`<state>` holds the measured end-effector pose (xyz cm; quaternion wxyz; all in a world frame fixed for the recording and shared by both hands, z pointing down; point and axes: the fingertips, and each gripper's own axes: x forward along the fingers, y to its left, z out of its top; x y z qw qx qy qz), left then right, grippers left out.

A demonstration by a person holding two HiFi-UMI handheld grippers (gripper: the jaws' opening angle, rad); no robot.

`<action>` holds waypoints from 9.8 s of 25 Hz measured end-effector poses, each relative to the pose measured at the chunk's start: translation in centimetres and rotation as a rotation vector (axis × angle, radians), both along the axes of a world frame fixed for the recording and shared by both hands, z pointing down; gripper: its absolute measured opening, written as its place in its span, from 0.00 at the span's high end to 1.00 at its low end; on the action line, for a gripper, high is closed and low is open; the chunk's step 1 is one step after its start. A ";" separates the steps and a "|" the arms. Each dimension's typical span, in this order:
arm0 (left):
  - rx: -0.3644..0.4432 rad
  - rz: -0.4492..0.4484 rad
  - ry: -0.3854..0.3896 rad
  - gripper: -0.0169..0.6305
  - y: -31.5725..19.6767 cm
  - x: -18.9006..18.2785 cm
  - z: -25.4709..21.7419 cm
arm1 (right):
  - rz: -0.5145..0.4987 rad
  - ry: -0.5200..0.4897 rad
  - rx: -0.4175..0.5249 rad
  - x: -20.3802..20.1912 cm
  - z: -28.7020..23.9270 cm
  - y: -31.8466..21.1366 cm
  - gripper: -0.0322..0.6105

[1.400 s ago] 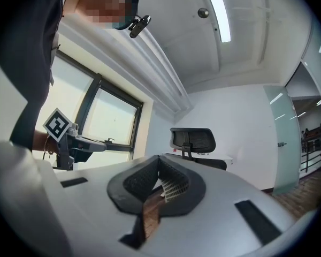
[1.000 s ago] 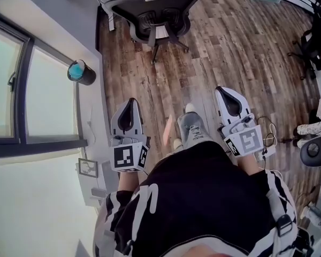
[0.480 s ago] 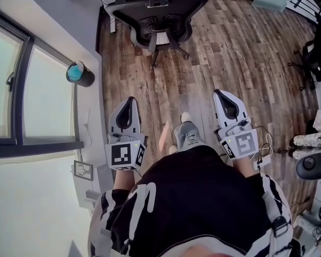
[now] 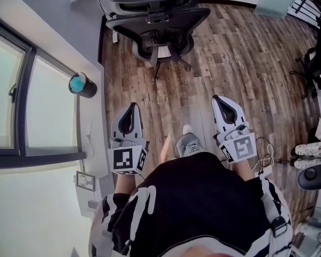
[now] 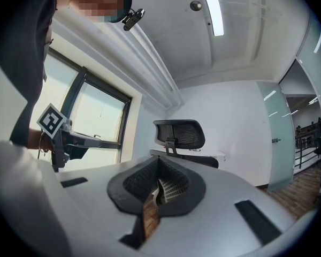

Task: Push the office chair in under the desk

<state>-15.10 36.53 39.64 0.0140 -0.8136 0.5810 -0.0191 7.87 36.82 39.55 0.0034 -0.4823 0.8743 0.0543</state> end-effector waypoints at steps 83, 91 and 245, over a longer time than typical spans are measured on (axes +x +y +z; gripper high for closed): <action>0.061 -0.090 0.001 0.96 -24.4 4.4 -2.5 | -0.086 0.011 0.038 5.6 -2.2 -26.2 0.93; 0.075 -0.091 0.003 0.96 -27.8 2.5 -3.3 | -0.056 0.011 0.056 5.0 -3.0 -29.0 0.93; 0.094 -0.144 -0.024 0.46 -48.4 -1.9 -7.7 | 0.035 0.161 -0.022 3.1 -7.3 -51.7 0.57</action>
